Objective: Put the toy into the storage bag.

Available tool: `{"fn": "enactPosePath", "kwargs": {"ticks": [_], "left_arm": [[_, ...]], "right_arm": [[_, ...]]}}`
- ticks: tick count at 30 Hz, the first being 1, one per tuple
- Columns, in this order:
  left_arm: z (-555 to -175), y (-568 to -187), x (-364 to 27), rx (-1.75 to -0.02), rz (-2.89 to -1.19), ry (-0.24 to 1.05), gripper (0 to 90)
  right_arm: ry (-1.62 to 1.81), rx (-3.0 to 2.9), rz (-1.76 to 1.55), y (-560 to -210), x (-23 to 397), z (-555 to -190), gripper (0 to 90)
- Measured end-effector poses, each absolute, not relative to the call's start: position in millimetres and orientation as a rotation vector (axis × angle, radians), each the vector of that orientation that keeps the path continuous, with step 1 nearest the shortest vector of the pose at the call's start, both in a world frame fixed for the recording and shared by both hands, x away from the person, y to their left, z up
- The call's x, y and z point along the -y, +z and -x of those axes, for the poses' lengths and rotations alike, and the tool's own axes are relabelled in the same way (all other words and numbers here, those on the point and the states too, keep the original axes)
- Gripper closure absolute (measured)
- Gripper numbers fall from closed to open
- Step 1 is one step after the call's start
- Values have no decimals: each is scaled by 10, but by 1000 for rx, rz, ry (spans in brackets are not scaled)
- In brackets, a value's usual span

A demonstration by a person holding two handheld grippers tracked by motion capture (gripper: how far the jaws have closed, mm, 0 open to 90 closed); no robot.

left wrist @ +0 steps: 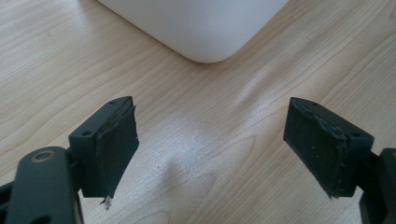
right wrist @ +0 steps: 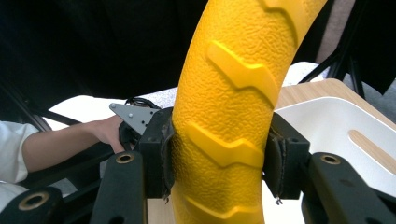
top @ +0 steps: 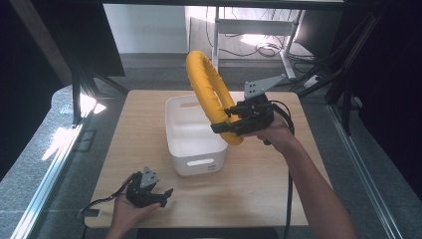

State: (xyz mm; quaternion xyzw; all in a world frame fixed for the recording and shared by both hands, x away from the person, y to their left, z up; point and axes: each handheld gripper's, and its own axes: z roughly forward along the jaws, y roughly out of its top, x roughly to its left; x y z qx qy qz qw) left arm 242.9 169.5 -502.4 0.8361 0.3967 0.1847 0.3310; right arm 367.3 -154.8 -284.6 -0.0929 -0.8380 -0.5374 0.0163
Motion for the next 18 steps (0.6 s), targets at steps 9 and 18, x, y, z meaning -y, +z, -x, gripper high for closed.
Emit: {"fn": "enactPosePath", "kwargs": {"ticks": [9,18], "left_arm": [[-2409,-5026,-1695,-1040,-2190,488,177],[-2394,-5031,-1691,-1043,-2191,491,177]], "right_arm": [[-1653,2591,246,-2859,1437,-3720,510],[-1671,2584,247,-2832,1420,-3745,511]]}}
